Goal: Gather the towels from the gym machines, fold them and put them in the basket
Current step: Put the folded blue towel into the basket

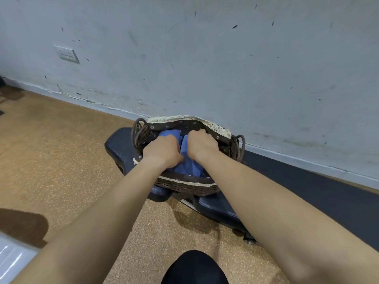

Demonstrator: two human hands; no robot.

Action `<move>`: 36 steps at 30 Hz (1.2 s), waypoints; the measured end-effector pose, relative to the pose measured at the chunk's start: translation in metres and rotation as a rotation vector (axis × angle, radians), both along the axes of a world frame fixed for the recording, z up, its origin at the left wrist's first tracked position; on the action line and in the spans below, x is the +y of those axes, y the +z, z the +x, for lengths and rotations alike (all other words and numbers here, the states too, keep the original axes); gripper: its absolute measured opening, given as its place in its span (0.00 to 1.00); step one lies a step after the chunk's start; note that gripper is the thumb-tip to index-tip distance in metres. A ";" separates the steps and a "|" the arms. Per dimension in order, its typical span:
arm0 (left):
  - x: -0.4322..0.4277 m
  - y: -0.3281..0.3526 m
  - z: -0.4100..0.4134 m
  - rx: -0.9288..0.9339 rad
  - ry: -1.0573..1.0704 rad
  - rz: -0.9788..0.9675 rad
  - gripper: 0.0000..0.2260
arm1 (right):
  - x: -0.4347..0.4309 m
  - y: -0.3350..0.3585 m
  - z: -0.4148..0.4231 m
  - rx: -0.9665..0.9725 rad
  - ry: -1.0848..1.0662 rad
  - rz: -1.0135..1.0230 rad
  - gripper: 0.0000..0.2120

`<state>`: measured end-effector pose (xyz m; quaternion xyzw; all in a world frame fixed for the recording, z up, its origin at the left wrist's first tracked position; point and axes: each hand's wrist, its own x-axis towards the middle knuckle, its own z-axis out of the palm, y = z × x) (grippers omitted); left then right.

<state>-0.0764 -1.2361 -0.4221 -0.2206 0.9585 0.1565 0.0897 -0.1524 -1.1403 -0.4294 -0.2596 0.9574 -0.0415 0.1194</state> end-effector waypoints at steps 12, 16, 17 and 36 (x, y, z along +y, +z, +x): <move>-0.036 -0.021 -0.016 -0.119 -0.298 -0.096 0.35 | 0.034 -0.011 -0.012 -0.123 0.407 0.060 0.31; -0.036 -0.025 -0.018 -0.109 -0.322 -0.100 0.36 | 0.032 -0.017 -0.010 -0.118 0.410 0.058 0.35; -0.036 -0.025 -0.017 -0.104 -0.319 -0.093 0.36 | 0.031 -0.017 -0.008 -0.111 0.409 0.057 0.34; 0.121 0.116 0.032 0.142 -0.354 -0.002 0.24 | 0.218 0.128 0.040 0.042 0.091 -0.151 0.25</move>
